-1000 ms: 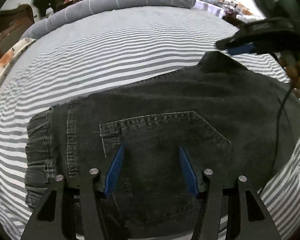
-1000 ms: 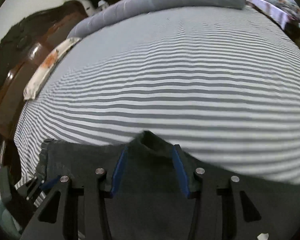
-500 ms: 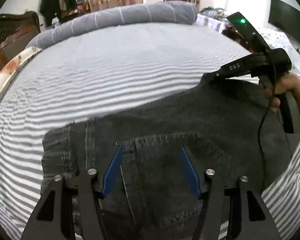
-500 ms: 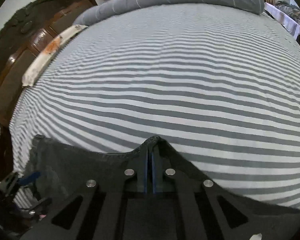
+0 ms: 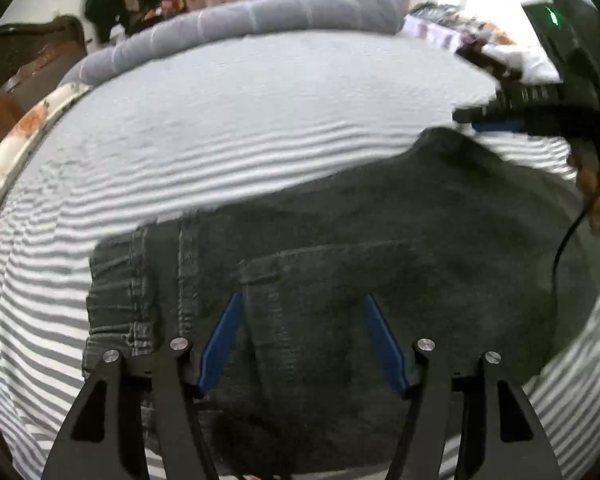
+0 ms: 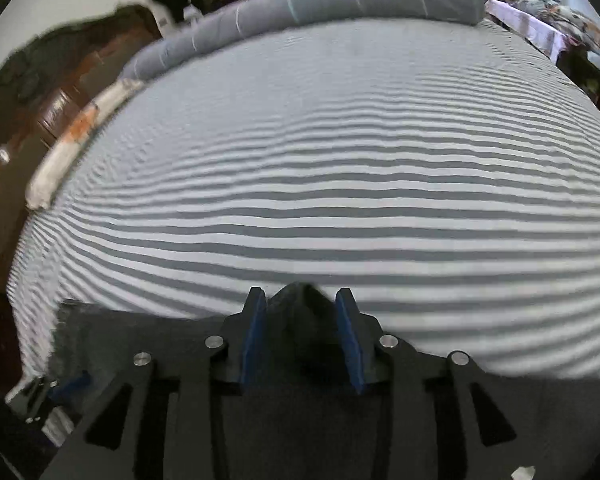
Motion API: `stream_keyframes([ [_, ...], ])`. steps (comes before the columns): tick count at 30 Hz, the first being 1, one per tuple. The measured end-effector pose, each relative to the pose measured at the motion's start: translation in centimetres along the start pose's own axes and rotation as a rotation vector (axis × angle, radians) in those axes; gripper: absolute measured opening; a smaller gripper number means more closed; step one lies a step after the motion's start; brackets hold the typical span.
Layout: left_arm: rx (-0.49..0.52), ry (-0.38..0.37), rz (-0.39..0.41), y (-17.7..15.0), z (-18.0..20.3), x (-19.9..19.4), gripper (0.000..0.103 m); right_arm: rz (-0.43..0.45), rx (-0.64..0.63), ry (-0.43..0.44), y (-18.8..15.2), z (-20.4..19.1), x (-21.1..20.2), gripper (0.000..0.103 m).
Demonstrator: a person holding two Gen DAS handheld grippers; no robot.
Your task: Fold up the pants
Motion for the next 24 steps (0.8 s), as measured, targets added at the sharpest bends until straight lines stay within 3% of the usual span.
stream_keyframes([
  [2,0.038,-0.025,0.015,0.0,1.7,-0.8,0.064,0.005,0.019,0.017,-2.0,0.3,-1.4,0.035],
  [6,0.113,-0.044,-0.026,-0.6,5.1,0.0,0.064,-0.013,0.095,0.012,-6.9,2.7,-2.5,0.035],
  [12,0.177,-0.018,-0.107,-2.1,8.0,1.8,0.064,-0.017,0.293,-0.053,-12.8,10.5,-3.2,0.035],
  [15,0.19,-0.012,-0.11,-2.1,8.9,1.6,0.064,0.018,0.375,-0.07,-15.8,15.3,-5.2,0.03],
  [20,0.206,-0.062,-0.068,-0.5,12.4,0.1,0.064,0.051,0.474,-0.11,-19.5,21.3,-8.0,0.029],
  [24,0.227,-0.124,-0.061,1.2,16.3,0.0,0.064,0.116,0.533,-0.069,-21.6,25.4,-11.0,0.032],
])
Point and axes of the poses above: each gripper's, at about its wrist camera, not at the fingertips, and x roughly the way its jaws point, z to its right, y to its top, the point moved 6 cm from there along x, roughly the way its jaws point, and after that the axes turned 12 degrees about -z, right-handed, at the moved point
